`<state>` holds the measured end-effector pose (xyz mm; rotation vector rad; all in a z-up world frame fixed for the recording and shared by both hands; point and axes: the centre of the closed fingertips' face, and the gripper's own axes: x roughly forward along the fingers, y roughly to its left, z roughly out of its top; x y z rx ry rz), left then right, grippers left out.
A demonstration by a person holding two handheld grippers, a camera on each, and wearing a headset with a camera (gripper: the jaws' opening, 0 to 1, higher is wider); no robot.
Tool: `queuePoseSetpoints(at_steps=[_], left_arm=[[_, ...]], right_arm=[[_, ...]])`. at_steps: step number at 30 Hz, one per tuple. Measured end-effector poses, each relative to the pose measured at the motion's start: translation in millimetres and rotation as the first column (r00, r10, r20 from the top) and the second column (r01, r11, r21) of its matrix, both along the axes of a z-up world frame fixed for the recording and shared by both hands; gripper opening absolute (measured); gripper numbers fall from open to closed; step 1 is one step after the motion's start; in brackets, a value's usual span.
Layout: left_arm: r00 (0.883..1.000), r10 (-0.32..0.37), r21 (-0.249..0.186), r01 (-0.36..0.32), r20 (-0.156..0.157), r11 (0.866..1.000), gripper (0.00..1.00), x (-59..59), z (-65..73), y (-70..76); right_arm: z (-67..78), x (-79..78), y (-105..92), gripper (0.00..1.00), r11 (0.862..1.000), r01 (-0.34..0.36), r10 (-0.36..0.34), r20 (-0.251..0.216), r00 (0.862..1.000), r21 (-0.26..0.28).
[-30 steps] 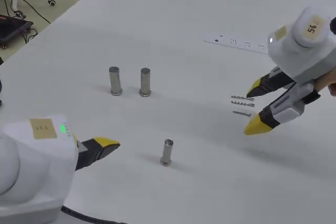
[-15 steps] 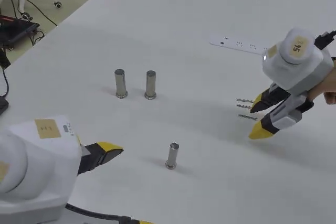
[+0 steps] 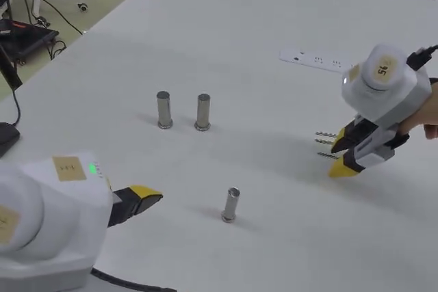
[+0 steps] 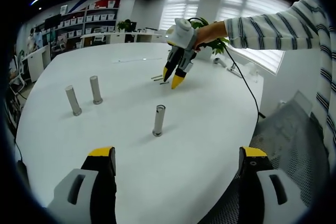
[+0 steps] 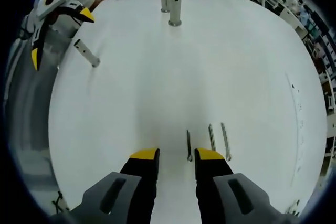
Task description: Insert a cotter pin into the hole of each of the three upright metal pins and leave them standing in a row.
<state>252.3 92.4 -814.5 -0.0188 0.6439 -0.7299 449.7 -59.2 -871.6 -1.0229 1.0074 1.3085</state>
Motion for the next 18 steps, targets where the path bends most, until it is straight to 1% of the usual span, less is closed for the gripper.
queuePoseSetpoints(at_steps=[1,2,6,10,13,14,16,18], left_arm=[[1.0,0.002,-0.003,-0.002,-0.004,1.0,0.99,-0.1,-0.3,0.2],[1.0,0.005,-0.008,-0.005,-0.008,1.0,0.99,0.0,-0.5,0.4],[1.0,0.003,-0.004,-0.003,-0.006,1.0,0.98,1.1,-0.6,0.7],[1.0,0.01,-0.022,-0.01,-0.013,1.0,0.98,1.4,0.5,-0.6],[1.0,0.006,-0.019,-0.007,-0.014,1.0,0.98,0.1,0.3,-0.6],[1.0,0.007,-0.019,-0.007,-0.015,1.0,0.97,-0.2,0.4,-0.5],[1.0,0.008,-0.02,-0.009,-0.02,1.0,0.97,-1.3,0.2,-0.7],[1.0,0.007,-0.021,-0.008,-0.022,1.0,0.97,-2.8,0.0,-1.1]], right_arm=[[1.9,-0.3,3.0,0.28,1.0,0.013,-0.013,-0.013,1.0,0.019],[1.8,1.4,2.9,0.28,0.999,0.028,-0.028,-0.006,1.0,0.02],[0.7,-2.2,3.1,0.22,1.0,0.022,-0.021,-0.011,1.0,0.012],[-0.2,-5.9,4.1,0.09,1.0,0.004,-0.004,-0.001,1.0,-0.008],[-0.4,-3.6,4.1,0.06,0.999,0.031,-0.031,0.012,0.999,-0.024],[-0.6,-3.4,4.2,0.06,0.999,0.025,-0.024,0.022,0.999,-0.031],[-0.5,-4.0,3.5,0.05,0.999,-0.032,0.034,0.043,0.999,-0.043],[-0.8,-3.6,3.7,0.05,0.998,-0.028,0.03,0.051,0.998,-0.051]])
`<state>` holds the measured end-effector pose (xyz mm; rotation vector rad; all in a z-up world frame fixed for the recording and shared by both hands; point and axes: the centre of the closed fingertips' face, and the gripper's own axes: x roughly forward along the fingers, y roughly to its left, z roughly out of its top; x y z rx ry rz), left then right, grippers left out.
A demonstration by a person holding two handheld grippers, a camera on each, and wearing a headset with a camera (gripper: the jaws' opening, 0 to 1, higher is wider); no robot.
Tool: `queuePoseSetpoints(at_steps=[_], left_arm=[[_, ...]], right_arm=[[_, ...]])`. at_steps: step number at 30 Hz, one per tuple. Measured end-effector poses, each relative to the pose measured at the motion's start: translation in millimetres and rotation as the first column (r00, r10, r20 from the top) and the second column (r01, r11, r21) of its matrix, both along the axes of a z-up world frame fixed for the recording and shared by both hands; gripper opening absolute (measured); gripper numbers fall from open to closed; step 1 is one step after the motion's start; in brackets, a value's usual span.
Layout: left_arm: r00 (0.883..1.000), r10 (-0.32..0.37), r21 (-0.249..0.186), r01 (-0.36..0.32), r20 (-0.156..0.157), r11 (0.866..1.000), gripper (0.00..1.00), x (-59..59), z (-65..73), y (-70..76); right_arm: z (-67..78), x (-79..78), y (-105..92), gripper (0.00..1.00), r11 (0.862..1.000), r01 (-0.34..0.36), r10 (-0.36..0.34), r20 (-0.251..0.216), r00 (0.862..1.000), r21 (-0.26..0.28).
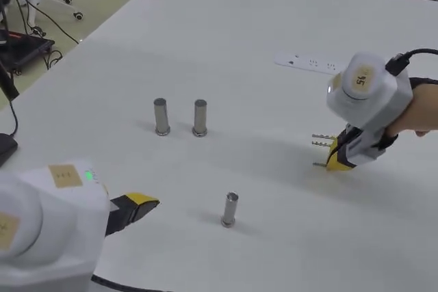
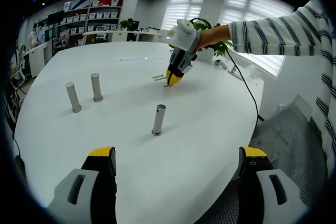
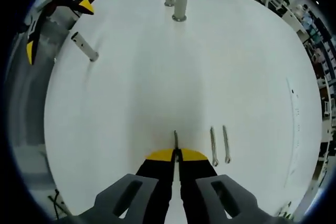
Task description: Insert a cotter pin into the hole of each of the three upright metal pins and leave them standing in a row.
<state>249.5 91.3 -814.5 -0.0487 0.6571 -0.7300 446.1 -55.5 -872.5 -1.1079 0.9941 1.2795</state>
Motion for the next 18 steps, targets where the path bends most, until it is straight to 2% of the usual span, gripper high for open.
queuePoseSetpoints(at_steps=[8,13,18], left_arm=[[1.0,-0.001,-0.002,0.001,-0.001,1.0,0.97,-4.3,0.1,-1.6],[1.0,0.006,-0.006,-0.006,0.001,1.0,0.96,-3.8,0.9,-2.2],[1.0,0.014,-0.008,-0.014,0.023,1.0,0.96,0.8,8.3,-2.1]], right_arm=[[-0.6,1.3,-0.3,0.03,0.998,-0.044,0.045,0.035,0.998,-0.043],[-0.4,1.7,-0.8,0.02,0.999,-0.031,0.033,0.05,0.998,-0.041],[-0.1,1.5,-1.0,0.02,0.999,-0.027,0.029,0.065,0.997,-0.026]])
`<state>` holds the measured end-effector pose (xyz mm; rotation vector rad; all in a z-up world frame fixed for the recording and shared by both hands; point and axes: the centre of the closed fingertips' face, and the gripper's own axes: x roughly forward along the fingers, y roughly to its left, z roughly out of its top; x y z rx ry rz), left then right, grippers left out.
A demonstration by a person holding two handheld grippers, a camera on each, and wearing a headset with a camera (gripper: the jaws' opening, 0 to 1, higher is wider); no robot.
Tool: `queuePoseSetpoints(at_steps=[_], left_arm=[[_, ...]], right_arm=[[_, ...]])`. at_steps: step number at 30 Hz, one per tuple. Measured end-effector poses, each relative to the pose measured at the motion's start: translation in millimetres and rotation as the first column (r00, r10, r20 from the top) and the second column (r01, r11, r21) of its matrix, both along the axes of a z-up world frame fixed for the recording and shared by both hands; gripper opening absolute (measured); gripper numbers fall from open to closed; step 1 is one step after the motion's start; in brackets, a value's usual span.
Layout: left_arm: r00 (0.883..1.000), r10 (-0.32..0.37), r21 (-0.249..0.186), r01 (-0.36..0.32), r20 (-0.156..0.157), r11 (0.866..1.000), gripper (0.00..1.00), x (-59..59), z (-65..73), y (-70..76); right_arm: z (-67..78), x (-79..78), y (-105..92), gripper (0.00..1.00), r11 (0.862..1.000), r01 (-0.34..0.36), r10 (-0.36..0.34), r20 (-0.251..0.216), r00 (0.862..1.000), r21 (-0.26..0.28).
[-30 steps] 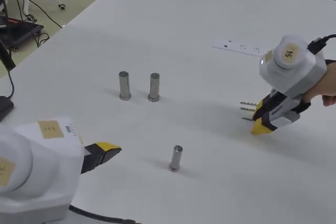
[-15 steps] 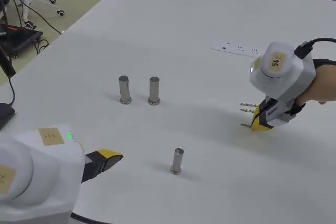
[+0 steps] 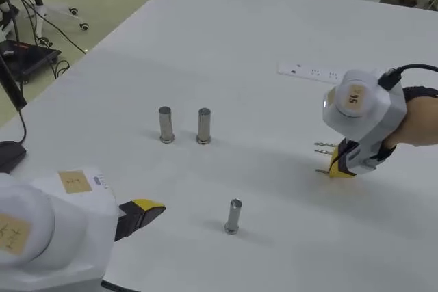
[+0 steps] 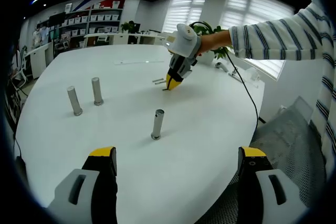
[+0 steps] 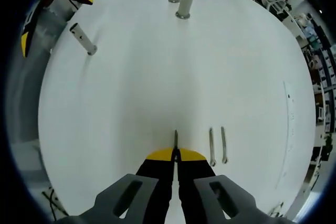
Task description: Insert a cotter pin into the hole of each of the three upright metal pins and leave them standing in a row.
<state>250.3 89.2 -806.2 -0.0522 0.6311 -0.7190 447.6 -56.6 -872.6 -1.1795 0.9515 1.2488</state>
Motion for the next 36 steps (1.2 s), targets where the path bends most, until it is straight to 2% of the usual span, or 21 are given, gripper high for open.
queuePoseSetpoints(at_steps=[4,9,16,22,26,31,36], left_arm=[[1.0,0.006,0.003,-0.006,0.015,1.0,0.95,1.5,4.8,1.8],[1.0,-0.003,0.002,0.003,0.016,1.0,0.93,-2.3,7.6,0.6],[1.0,-0.008,0.0,0.008,0.017,1.0,0.92,-6.2,9.2,-1.1],[1.0,-0.001,-0.01,0.002,0.029,1.0,0.9,-4.4,14.0,0.8],[0.999,0.01,-0.031,-0.009,0.043,0.999,0.89,0.0,20.0,3.1],[0.998,0.006,-0.032,-0.004,0.056,0.999,0.87,4.5,23.8,5.1],[0.997,-0.005,-0.031,0.007,0.071,1.0,0.85,7.1,27.4,5.5]], right_arm=[[0.9,-1.1,-0.6,0.02,1.0,0.008,-0.009,0.018,1.0,0.029],[1.5,-5.2,-4.8,0.02,1.0,0.003,-0.004,0.023,1.0,0.028],[13.4,-15.1,-6.9,0.02,0.998,0.0,-0.002,0.037,0.999,0.066],[31.9,-23.6,-12.4,0.02,0.994,0.004,-0.012,0.07,0.997,0.112],[44.7,-27.5,-14.4,0.02,0.987,0.03,-0.044,0.091,0.995,0.157],[57.0,-37.5,-15.8,0.02,0.977,0.045,-0.069,0.11,0.992,0.206],[67.5,-49.7,-16.2,0.02,0.962,0.067,-0.1,0.111,0.989,0.266]])
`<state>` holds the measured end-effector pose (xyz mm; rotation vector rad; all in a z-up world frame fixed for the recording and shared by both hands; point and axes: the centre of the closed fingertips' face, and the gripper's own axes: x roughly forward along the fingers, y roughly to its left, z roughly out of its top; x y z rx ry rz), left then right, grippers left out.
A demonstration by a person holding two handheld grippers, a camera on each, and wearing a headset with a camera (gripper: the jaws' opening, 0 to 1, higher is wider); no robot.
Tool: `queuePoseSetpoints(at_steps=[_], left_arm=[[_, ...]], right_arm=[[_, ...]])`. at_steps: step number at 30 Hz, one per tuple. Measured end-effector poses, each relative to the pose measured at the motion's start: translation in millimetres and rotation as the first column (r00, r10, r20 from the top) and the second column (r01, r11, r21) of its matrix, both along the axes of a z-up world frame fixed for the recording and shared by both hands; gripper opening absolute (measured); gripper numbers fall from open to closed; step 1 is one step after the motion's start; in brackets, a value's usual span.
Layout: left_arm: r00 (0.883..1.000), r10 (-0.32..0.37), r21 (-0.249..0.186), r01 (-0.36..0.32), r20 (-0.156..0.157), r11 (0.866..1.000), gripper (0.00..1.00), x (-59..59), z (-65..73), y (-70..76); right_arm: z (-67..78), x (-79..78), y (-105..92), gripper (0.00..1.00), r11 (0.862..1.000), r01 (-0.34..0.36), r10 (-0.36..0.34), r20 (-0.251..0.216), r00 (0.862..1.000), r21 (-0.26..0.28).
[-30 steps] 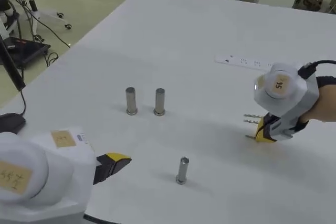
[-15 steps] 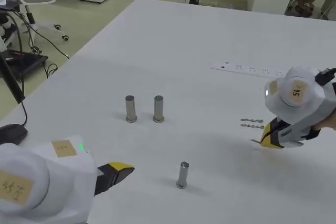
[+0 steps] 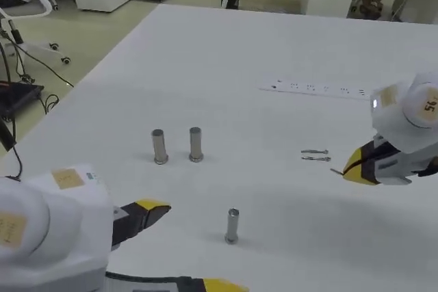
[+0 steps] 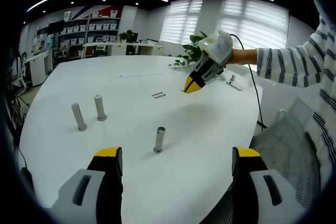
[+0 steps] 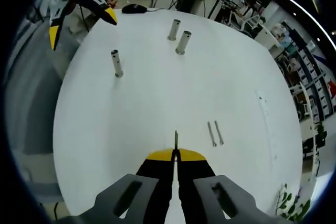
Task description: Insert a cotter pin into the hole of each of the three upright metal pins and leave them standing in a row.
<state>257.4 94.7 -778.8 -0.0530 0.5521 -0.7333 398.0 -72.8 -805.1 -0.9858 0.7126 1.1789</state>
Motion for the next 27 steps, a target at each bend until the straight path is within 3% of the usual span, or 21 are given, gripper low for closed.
queuePoseSetpoints(at_steps=[4,9,13,20,27], left_arm=[[1.0,-0.001,-0.02,0.002,0.029,1.0,0.8,3.5,5.6,-0.4],[0.997,0.004,-0.009,-0.004,0.082,1.0,0.72,10.8,11.9,0.6],[0.997,0.012,-0.016,-0.011,0.074,1.0,0.69,15.0,12.9,0.4],[0.996,-0.034,0.004,0.034,0.081,0.999,0.63,17.8,12.9,-7.4],[0.998,-0.047,-0.032,0.048,0.047,0.998,0.61,23.0,9.1,-15.9]], right_arm=[[7.3,-9.2,0.0,0.02,1.0,0.001,-0.001,0.017,1.0,0.023],[13.7,-23.5,2.2,0.02,0.999,-0.011,0.008,0.054,0.998,0.04],[14.2,-35.3,7.1,0.02,0.998,-0.014,0.01,0.059,0.998,0.063],[15.1,-57.6,18.5,0.02,0.994,-0.024,0.018,0.062,0.998,0.106],[21.0,-71.4,28.7,0.02,0.988,-0.042,0.029,0.092,0.995,0.146]])
